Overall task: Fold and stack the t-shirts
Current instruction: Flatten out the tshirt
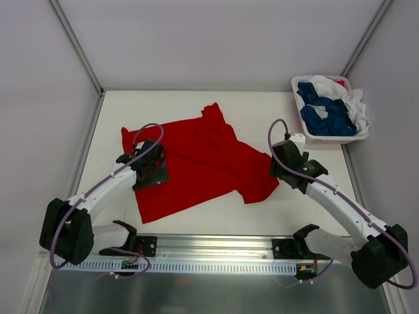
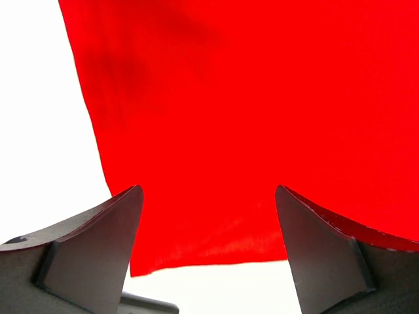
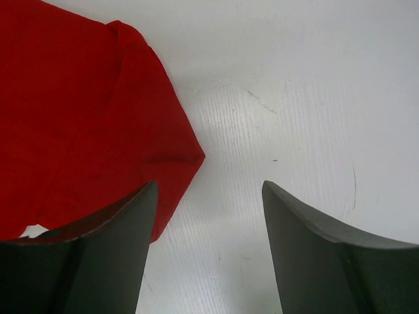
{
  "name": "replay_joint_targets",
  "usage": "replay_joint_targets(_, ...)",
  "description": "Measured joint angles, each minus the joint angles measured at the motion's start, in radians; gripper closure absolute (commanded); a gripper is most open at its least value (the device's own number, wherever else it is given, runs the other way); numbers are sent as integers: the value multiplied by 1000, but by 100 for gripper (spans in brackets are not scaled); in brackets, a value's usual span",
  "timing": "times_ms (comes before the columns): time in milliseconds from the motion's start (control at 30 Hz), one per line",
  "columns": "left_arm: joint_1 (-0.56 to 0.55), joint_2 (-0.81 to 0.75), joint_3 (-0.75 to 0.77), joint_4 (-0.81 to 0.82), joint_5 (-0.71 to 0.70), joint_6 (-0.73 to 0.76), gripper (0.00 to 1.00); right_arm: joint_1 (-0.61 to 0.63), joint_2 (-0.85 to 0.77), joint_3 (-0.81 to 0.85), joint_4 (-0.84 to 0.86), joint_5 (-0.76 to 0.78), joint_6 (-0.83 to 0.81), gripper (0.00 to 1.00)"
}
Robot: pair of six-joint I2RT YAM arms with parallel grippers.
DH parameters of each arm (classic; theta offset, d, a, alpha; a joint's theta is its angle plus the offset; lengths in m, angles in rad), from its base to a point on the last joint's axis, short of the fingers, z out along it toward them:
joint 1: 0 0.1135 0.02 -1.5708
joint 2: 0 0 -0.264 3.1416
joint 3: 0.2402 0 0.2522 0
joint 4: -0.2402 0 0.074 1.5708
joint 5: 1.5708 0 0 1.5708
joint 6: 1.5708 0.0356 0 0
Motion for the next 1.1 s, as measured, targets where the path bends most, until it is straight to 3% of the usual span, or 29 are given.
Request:
replay_joint_targets(367, -159, -221, -60, -206, -26, -220, 26, -52, 48, 0, 56, -68, -30, 31)
replay_joint_targets(800, -362, -18, -117, -301, -58, -472, 26, -109, 79, 0, 94, -130, -64, 31)
replay_joint_targets(1100, -365, -87, -163, -374, -126, -625, 26, -154, 79, 0, 129, -190, -93, 31)
